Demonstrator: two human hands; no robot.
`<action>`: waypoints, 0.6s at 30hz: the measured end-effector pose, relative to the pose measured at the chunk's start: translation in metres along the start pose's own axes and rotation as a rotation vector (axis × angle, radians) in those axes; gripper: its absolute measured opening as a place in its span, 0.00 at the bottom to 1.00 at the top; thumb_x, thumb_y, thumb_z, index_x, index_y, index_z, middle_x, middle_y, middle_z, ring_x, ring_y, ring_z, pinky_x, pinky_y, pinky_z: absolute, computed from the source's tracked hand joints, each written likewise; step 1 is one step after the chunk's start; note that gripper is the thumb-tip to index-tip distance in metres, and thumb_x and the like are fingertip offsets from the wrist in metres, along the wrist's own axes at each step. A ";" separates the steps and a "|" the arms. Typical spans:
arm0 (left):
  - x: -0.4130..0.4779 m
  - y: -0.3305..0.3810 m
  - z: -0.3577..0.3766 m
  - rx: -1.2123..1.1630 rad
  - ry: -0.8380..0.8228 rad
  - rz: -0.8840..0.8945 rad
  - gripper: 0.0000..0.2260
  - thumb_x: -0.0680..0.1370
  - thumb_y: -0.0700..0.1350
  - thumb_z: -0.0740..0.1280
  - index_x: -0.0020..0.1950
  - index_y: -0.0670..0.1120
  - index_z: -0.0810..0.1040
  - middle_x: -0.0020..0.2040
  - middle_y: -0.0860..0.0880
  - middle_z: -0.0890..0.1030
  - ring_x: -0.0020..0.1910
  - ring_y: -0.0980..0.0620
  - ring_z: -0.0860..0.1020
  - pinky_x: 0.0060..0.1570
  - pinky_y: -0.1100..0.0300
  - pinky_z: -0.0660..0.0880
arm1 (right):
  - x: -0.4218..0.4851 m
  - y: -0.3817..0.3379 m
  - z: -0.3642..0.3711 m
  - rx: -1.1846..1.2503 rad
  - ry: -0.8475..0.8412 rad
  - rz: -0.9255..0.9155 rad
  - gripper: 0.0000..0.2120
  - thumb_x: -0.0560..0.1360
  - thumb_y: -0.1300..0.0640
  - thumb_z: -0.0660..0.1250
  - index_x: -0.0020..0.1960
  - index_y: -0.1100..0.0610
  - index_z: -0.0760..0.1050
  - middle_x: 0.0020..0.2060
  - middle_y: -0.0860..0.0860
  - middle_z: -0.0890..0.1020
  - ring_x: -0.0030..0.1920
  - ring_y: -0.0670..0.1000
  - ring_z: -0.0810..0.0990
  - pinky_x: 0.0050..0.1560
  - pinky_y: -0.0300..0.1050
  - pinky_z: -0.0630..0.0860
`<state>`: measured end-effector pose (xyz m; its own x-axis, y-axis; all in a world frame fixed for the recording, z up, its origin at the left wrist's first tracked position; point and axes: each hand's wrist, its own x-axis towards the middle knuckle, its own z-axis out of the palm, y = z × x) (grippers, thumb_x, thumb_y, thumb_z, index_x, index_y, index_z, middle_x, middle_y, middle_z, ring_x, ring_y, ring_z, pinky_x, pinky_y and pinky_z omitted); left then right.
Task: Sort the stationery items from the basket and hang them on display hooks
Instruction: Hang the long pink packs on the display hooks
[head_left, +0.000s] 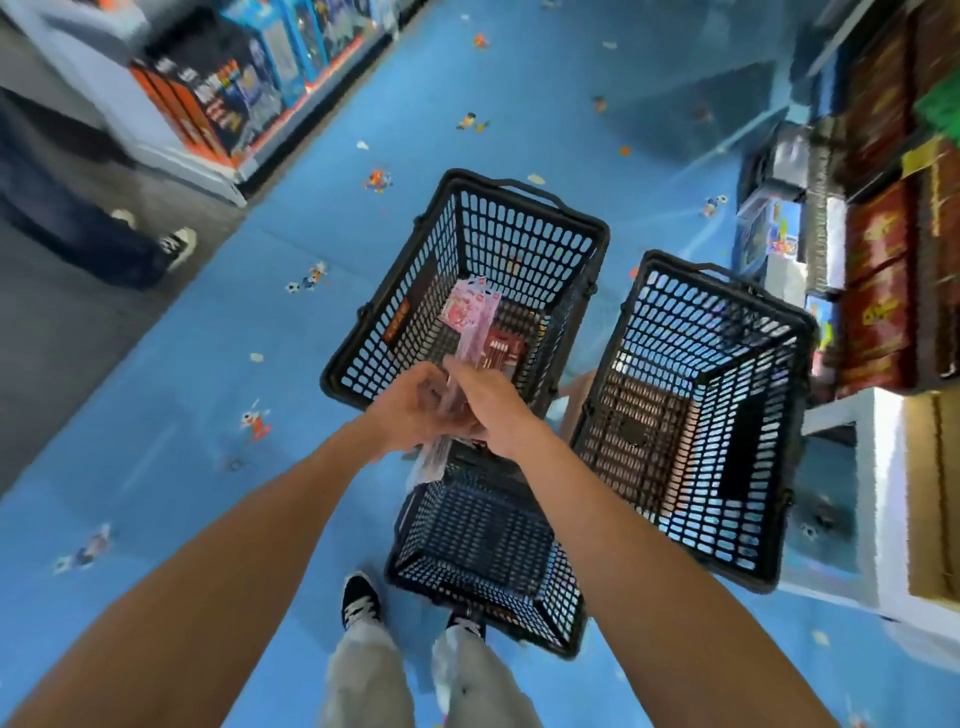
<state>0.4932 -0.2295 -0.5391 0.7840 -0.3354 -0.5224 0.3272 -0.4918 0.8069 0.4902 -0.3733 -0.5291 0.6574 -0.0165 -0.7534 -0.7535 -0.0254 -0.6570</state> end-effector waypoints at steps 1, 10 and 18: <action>-0.008 -0.006 -0.002 0.047 0.008 0.009 0.31 0.62 0.53 0.85 0.56 0.44 0.74 0.47 0.41 0.83 0.46 0.43 0.83 0.44 0.52 0.79 | -0.001 0.004 0.006 -0.019 -0.025 -0.010 0.24 0.78 0.40 0.68 0.44 0.63 0.80 0.34 0.55 0.82 0.38 0.55 0.83 0.39 0.50 0.80; -0.101 -0.106 -0.018 0.114 0.282 -0.169 0.35 0.61 0.55 0.86 0.52 0.49 0.65 0.44 0.54 0.77 0.38 0.59 0.75 0.36 0.59 0.71 | -0.020 0.050 0.115 -0.248 -0.132 -0.065 0.05 0.77 0.63 0.66 0.43 0.58 0.73 0.37 0.58 0.77 0.38 0.56 0.79 0.35 0.44 0.72; -0.259 -0.205 -0.028 -0.438 0.444 -0.370 0.31 0.61 0.48 0.82 0.62 0.43 0.78 0.59 0.44 0.84 0.60 0.45 0.83 0.65 0.44 0.77 | -0.092 0.128 0.258 -0.365 -0.557 -0.014 0.08 0.77 0.66 0.65 0.42 0.57 0.74 0.34 0.55 0.76 0.34 0.53 0.78 0.31 0.40 0.76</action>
<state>0.2377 -0.0199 -0.5612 0.6905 0.1942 -0.6968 0.7213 -0.1115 0.6836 0.3311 -0.1175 -0.5508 0.4907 0.5029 -0.7116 -0.6292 -0.3604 -0.6886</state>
